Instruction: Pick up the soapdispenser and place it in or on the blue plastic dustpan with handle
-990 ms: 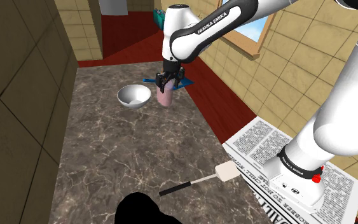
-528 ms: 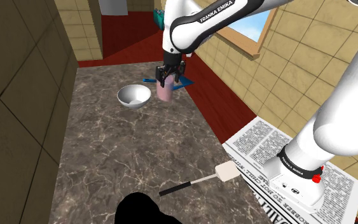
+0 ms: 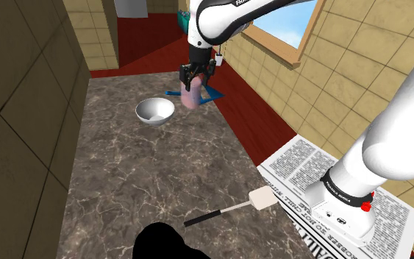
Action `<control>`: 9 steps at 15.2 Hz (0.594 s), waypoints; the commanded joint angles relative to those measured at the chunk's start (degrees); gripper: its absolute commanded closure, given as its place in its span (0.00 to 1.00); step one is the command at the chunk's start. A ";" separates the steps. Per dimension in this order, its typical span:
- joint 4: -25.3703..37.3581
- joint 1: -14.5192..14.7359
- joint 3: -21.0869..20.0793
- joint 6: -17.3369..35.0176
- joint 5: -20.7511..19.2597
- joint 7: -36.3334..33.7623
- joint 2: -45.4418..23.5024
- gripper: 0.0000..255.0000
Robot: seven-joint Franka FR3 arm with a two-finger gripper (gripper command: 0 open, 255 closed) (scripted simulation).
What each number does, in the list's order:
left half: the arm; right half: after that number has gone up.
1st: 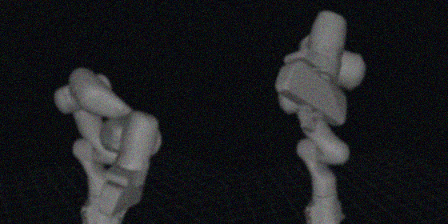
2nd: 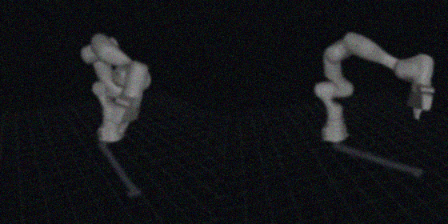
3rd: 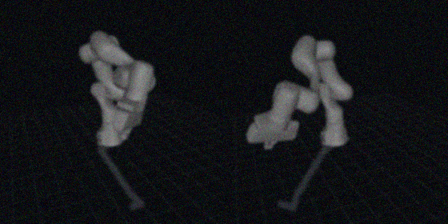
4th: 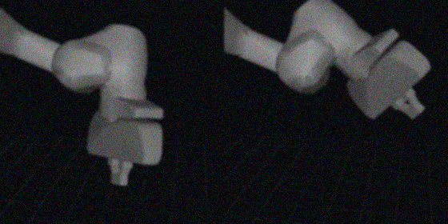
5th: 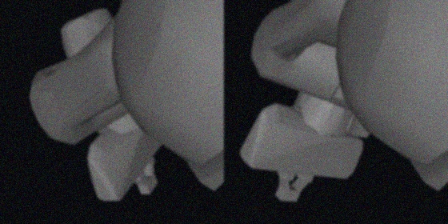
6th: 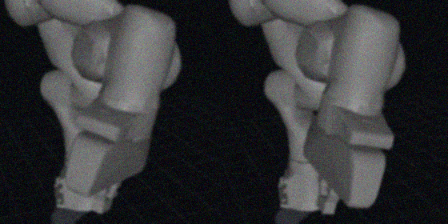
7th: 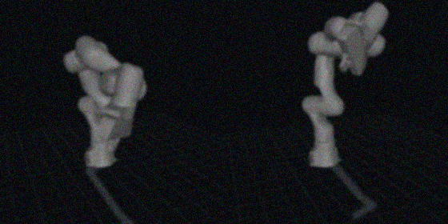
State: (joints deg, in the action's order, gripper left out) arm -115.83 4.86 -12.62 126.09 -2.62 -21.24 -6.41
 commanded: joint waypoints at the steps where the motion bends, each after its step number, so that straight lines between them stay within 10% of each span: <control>1: 0.67 0.00 -0.05 -1.26 0.19 0.09 0.61 1.00; 9: 4.47 -0.08 -0.09 -7.07 0.85 0.59 2.68 1.00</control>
State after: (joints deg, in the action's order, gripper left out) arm -111.72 4.82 -12.74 119.73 -1.87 -20.77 -4.08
